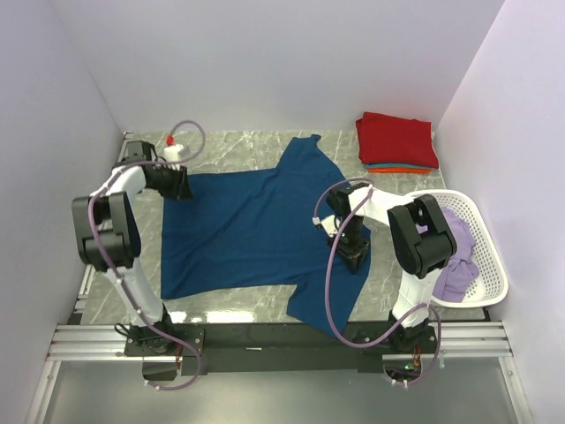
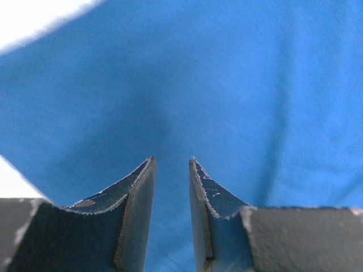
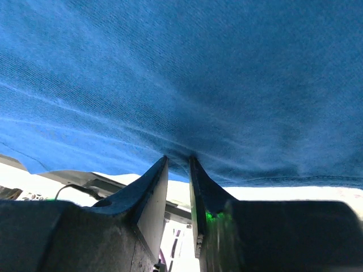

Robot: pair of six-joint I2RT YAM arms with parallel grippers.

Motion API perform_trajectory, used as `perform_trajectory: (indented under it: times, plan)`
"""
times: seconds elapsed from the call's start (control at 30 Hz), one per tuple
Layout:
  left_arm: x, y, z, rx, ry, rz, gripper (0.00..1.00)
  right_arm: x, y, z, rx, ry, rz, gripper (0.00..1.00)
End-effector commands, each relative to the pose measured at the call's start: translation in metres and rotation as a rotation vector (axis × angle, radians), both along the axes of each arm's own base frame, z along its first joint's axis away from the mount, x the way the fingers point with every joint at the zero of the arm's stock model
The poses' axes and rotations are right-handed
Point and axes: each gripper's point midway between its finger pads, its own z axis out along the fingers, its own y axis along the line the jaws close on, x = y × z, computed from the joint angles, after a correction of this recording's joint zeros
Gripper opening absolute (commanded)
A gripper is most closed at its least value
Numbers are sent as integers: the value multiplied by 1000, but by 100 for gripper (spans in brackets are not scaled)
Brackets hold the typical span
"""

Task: Fold and stack the t-shirts
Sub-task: Fold the tshirt

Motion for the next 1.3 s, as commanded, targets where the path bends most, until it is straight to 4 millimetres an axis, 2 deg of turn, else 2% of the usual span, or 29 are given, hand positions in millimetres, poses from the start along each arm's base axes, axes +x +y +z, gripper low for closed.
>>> perform_trajectory:
  times: [0.0,0.03,0.1,0.13,0.2,0.23,0.3,0.37,0.4,0.47,0.5,0.53,0.57,0.63,0.7,0.73,0.77,0.8,0.9,0.93,0.97,1.0,1.03,1.07,1.1,1.13,1.17,1.2,1.27]
  plan:
    - [54,18,17,-42,-51,137,35,3,-5,-10,-41,-23,10,30]
    - [61,24,3,-43,-27,160,35,4,-7,-10,-50,-30,11,29]
    - [81,31,4,-46,-39,201,35,6,-7,-13,-53,-35,9,29]
    - [85,34,-14,-48,5,213,35,7,-7,-13,-58,-33,5,30]
    - [101,41,-16,-45,13,250,35,10,-5,-14,-60,-37,1,29]
    - [104,48,-33,-37,45,273,34,11,-5,-13,-63,-36,-3,29]
    - [120,64,-35,-2,34,333,33,17,-4,-14,-64,-43,-1,29]
    - [127,80,-52,38,54,388,32,23,-4,-14,-74,-58,0,29]
    - [138,87,-47,46,29,407,31,24,-4,-16,-80,-56,2,29]
    - [145,99,-59,51,44,452,31,31,-5,-17,-91,-69,2,29]
    - [158,108,-50,64,16,468,30,34,-7,-20,-105,-70,3,29]
    - [156,114,-67,61,65,489,30,37,-6,-19,-105,-75,1,29]
    - [173,119,-50,45,25,505,30,45,-4,-20,-105,-87,-2,29]
    - [181,126,-59,41,40,519,30,57,-2,-18,-104,-108,-14,29]
    - [188,126,-48,39,8,500,32,72,12,-6,-49,-131,-25,31]
    - [191,126,-34,36,-27,487,33,76,18,1,-17,-137,-29,34]
    - [187,126,-33,45,-42,465,35,87,29,16,31,-173,-32,36]
    - [187,125,-9,50,-87,449,38,84,32,26,60,-160,-25,38]
    - [175,123,13,87,-118,389,44,81,49,63,182,-191,-10,47]
    - [170,124,42,77,-162,367,45,79,51,72,208,-203,-2,48]
    - [157,122,45,76,-157,325,47,74,49,86,224,-233,8,49]
    - [143,123,77,74,-194,306,49,70,47,92,236,-247,39,49]
    - [131,119,87,64,-198,277,49,61,41,91,229,-240,52,49]
    - [110,108,83,40,-185,199,50,56,34,102,226,-283,73,49]
    - [86,104,109,44,-203,167,50,50,29,103,226,-290,115,49]
    - [69,98,114,39,-204,129,50,37,22,97,212,-270,135,49]
    - [44,89,101,30,-184,55,51,30,18,103,215,-295,158,49]
    - [22,87,124,44,-223,35,51,23,16,102,216,-296,194,49]
    - [-26,72,109,11,-165,-46,51,8,11,96,211,-300,232,49]
